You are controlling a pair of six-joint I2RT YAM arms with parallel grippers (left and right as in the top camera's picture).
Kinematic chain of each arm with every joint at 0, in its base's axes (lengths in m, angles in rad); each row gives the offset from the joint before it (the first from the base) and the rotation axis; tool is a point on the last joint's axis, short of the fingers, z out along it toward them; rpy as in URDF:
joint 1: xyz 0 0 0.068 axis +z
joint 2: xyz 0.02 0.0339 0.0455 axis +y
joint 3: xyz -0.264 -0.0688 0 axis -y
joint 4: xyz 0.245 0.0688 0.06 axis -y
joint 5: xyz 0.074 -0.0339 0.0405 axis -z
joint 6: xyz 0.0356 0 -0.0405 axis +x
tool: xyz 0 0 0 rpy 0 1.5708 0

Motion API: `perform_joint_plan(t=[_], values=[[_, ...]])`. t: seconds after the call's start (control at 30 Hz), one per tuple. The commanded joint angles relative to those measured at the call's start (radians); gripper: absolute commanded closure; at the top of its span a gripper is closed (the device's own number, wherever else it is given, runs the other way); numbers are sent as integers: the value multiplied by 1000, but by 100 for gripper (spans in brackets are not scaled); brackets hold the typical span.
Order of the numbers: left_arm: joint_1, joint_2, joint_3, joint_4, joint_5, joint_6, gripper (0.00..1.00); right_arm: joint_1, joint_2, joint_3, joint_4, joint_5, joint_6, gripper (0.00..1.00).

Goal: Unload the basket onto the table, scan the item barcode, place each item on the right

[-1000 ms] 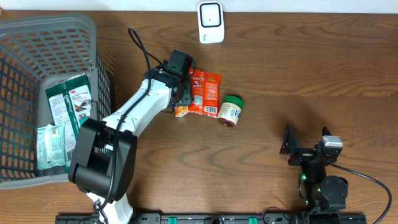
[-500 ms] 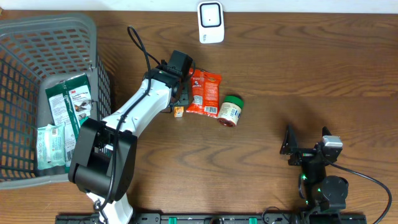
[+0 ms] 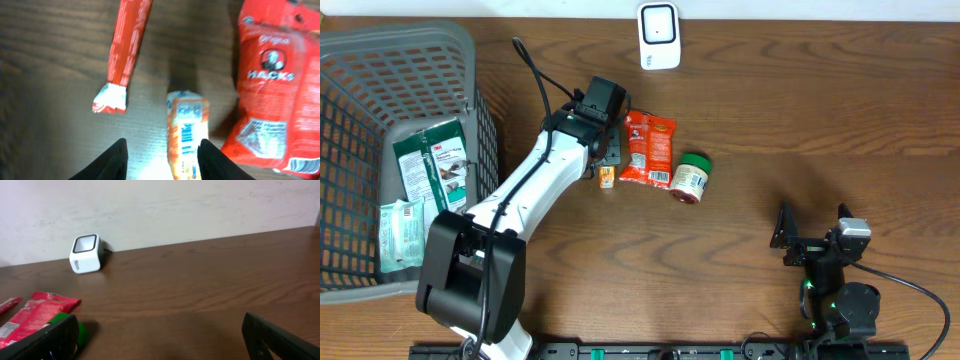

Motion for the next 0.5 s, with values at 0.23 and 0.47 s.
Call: perform_joint_plan(t=[0.23,0.47], values=[[45,-143,448,-522,-16,-5,45,-7,1,-1,-4,-1,-11,1],[122,-262,585,-753,-16,-6,43,-7,1,-1,-3,-1,-11,1]])
